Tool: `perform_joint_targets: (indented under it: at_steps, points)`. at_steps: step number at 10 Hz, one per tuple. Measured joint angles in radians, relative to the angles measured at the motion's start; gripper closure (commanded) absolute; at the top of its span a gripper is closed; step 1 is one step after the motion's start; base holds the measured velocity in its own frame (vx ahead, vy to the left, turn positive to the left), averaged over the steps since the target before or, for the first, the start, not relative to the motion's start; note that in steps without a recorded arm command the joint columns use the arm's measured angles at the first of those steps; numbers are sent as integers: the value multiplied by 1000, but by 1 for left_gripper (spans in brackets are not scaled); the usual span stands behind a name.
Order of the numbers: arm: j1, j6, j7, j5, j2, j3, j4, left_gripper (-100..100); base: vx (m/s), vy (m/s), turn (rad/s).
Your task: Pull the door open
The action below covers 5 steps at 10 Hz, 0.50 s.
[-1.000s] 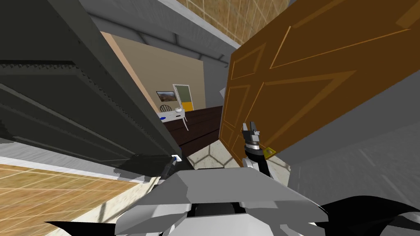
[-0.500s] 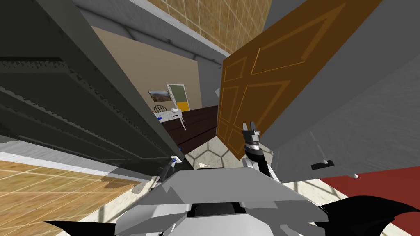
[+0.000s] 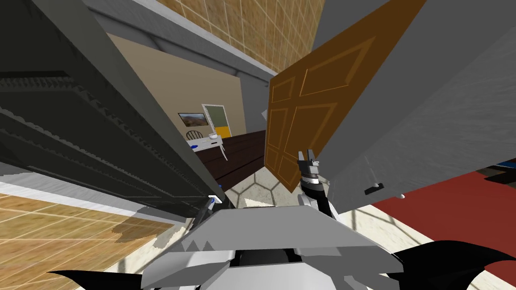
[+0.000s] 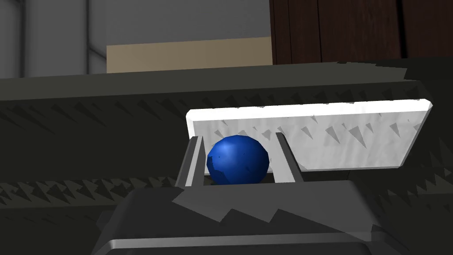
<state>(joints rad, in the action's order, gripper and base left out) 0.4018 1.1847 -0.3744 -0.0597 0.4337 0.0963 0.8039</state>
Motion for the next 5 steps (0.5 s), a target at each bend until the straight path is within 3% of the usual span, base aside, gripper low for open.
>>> perform_joint_targets:
  at_steps: [1, 2, 5]
  points:
    - [15, 16, 3, -11, 5, 9, 4, 100, -31, 24, -37]
    - [9, 36, 5, -15, 4, 15, -17, 100, -30, 16, -87]
    - [7, 129, 13, -48, 10, 46, -104, 100, -70, 38, -137]
